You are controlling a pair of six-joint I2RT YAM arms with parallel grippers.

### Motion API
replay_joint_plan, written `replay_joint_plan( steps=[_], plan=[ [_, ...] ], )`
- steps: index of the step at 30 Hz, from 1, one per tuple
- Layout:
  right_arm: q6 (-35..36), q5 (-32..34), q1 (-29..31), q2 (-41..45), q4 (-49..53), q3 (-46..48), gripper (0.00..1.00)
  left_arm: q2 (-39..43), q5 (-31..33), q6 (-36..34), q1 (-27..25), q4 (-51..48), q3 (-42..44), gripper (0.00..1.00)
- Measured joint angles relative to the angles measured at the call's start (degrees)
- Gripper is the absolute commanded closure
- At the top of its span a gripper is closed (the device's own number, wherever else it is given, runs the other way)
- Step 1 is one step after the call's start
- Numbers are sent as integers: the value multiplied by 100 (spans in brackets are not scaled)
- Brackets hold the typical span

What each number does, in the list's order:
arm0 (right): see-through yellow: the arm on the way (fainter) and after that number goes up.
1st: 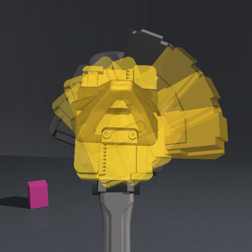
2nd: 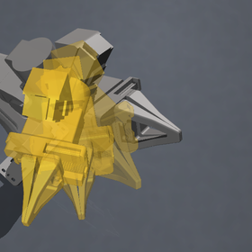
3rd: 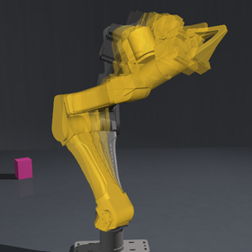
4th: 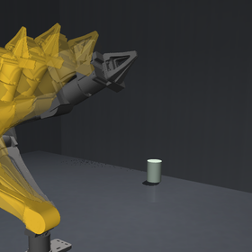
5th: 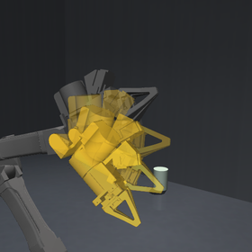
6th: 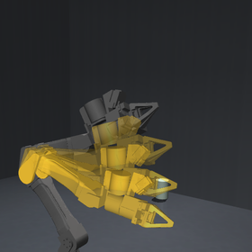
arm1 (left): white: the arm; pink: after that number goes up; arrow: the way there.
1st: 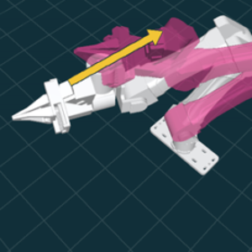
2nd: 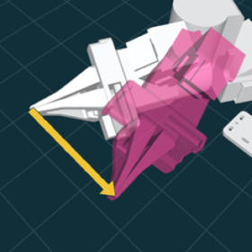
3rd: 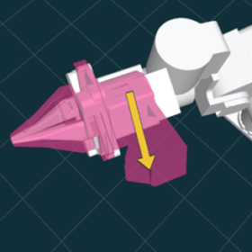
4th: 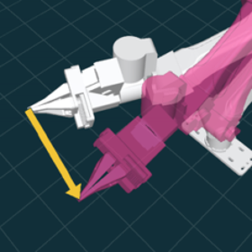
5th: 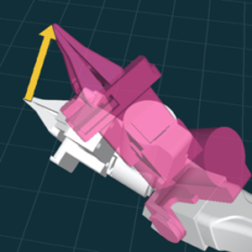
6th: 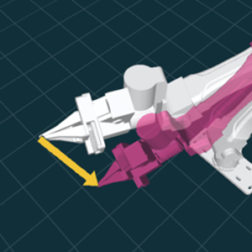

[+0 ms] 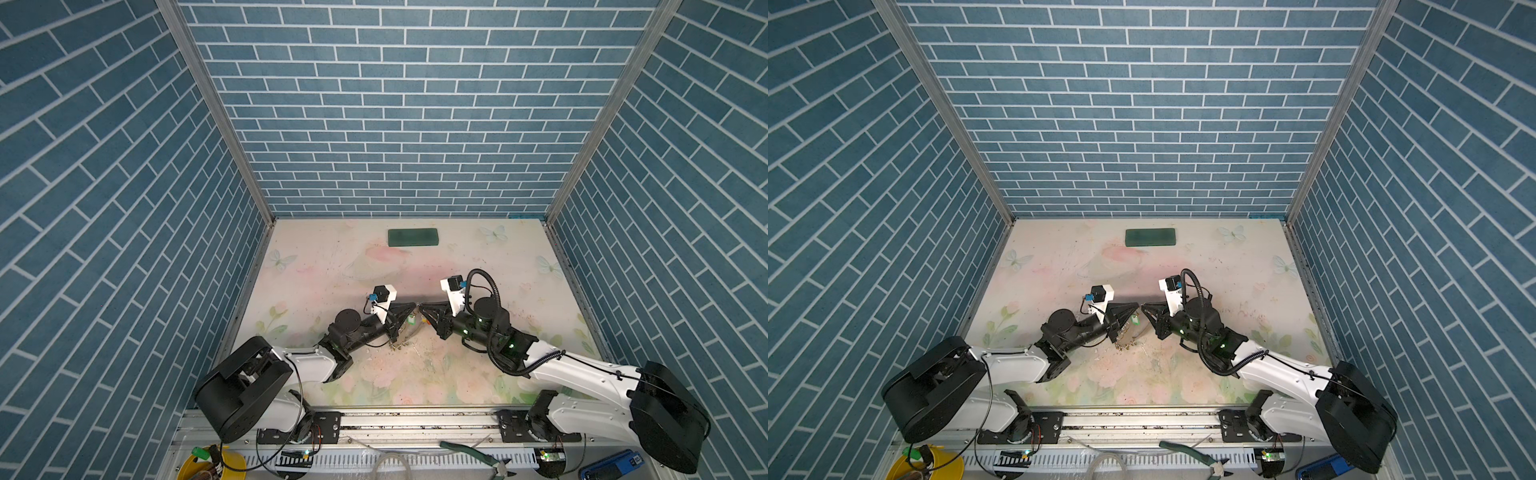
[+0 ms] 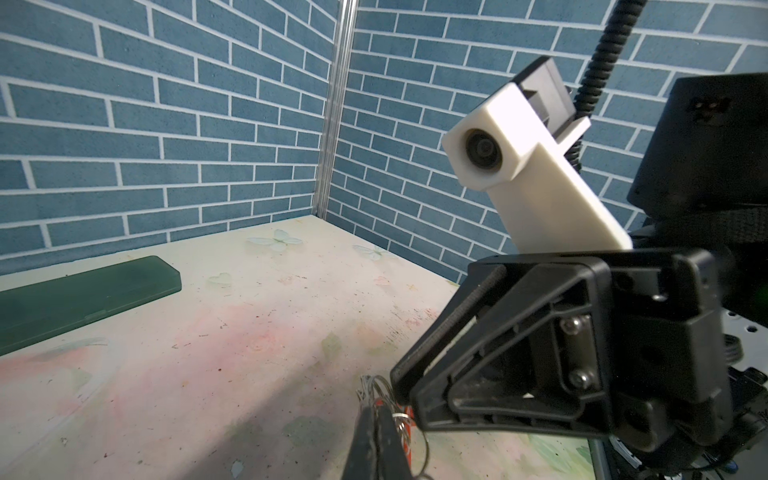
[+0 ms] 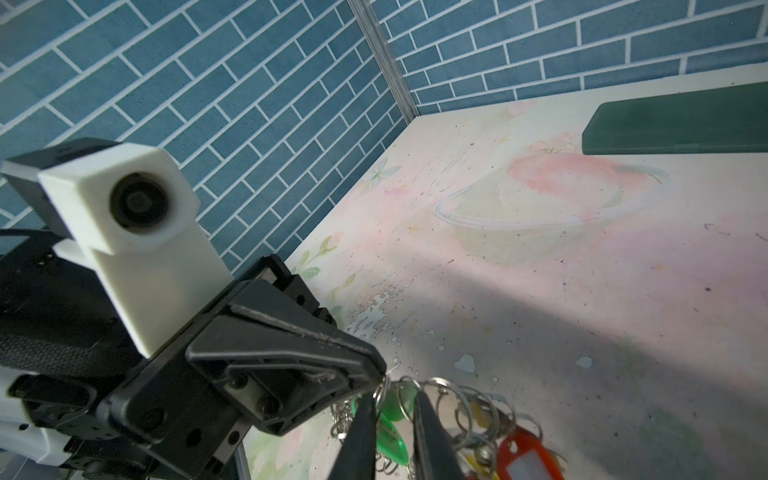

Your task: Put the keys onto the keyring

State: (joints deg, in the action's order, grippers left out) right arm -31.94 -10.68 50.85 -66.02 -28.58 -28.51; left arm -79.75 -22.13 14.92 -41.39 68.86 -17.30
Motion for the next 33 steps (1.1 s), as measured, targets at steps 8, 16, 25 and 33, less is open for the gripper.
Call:
replay_joint_plan(
  steps=[8, 16, 25, 33],
  plan=[
    [-503, 35, 15, 2, 74, 0, 78, -4, 2, -17, 0, 2, 0, 100],
    [-780, -26, 28, 2, 39, 0, 79, -33, 0, -17, 0, 4, 0, 100],
    [-879, -114, 92, -57, 28, -2, 81, -39, 0, -17, 0, 4, 0, 100],
    [-901, -166, 129, -219, 66, -15, 98, -42, 0, -17, 0, 4, 0, 100]
  ],
)
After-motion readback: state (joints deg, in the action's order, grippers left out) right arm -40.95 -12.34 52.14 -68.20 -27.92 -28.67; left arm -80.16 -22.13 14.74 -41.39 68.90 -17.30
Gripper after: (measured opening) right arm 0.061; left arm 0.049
